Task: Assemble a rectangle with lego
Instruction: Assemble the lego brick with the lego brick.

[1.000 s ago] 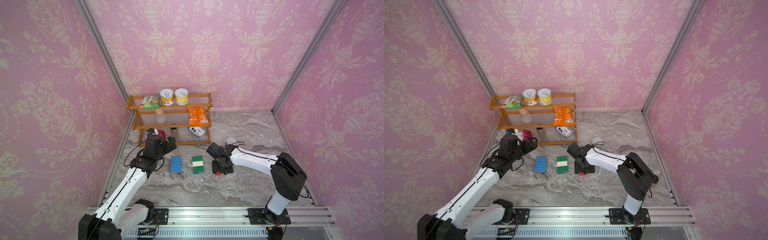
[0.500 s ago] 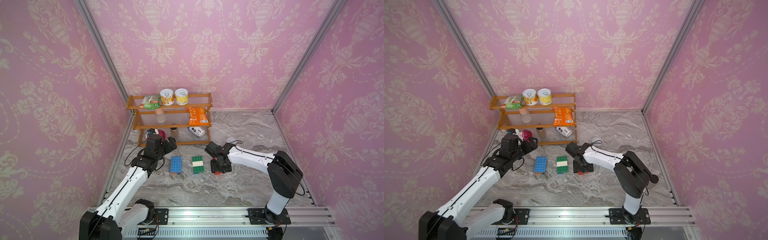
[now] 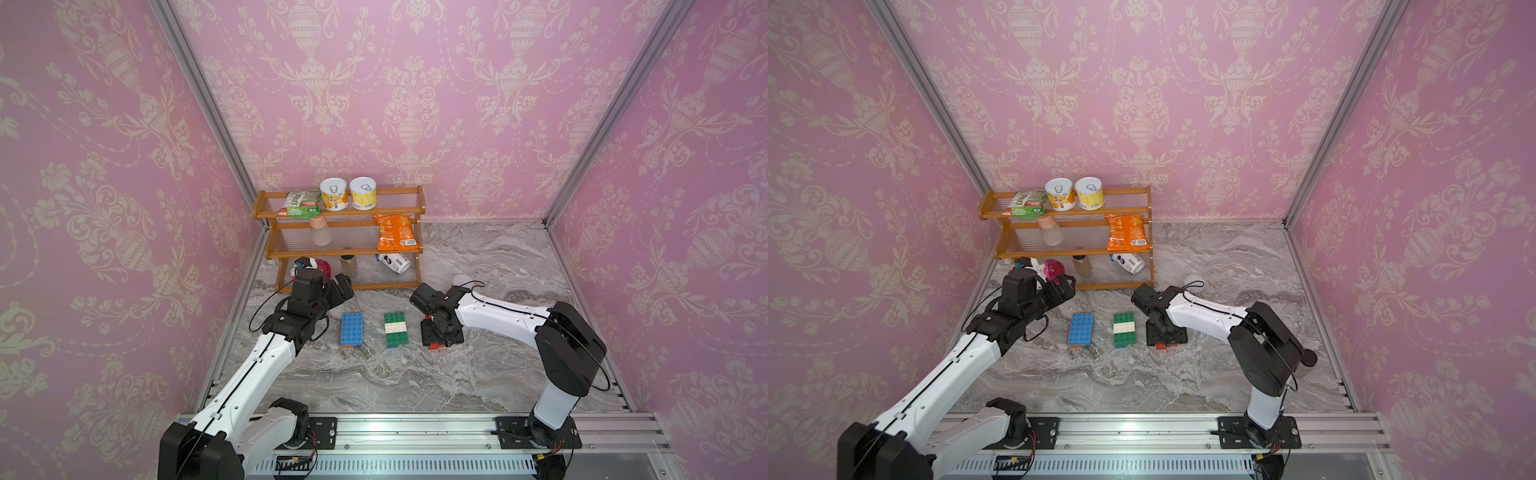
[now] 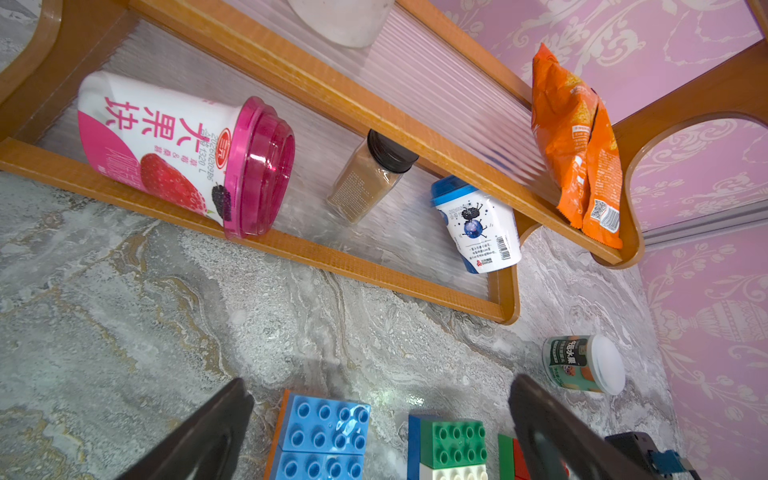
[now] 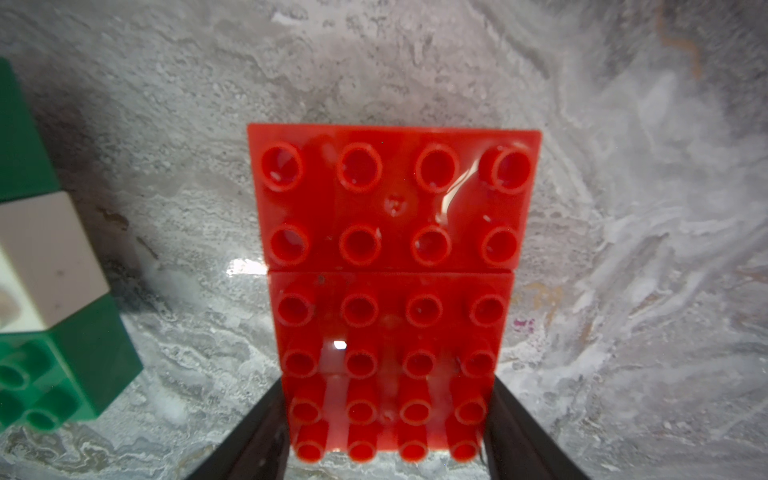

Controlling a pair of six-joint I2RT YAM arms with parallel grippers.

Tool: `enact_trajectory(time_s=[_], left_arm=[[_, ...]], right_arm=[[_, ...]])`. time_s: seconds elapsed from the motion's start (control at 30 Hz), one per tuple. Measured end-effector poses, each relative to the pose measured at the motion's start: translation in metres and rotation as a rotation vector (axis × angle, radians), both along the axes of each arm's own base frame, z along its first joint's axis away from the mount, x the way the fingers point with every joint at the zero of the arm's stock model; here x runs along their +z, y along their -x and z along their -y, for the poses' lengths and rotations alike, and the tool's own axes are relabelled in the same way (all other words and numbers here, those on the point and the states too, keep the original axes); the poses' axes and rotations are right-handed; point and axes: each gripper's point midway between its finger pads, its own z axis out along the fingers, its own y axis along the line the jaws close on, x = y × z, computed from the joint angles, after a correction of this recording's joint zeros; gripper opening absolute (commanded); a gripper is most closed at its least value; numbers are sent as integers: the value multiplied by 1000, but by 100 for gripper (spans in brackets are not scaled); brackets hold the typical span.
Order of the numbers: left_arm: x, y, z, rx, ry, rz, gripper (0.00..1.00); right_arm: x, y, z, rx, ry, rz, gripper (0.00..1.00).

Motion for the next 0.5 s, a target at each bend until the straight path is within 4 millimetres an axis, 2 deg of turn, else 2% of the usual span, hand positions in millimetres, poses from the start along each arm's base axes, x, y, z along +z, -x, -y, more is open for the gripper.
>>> enact_trajectory(time_s=[0.13, 0.37, 0.4, 0.43, 0.5], left_arm=[[1, 0, 0, 0, 0, 2, 99], [3, 1, 0, 0, 2, 9, 99], [4, 1, 0, -1, 2, 12, 99], [4, 2, 0, -1, 2, 13, 99], [6, 2, -1, -2, 1, 17, 99]], right_arm=[[-7, 6, 5, 13, 18, -25, 83], [-4, 6, 5, 14, 16, -23, 89], [-3, 6, 5, 14, 14, -20, 91], [-2, 6, 5, 14, 11, -18, 99], [3, 6, 5, 16, 6, -11, 100]])
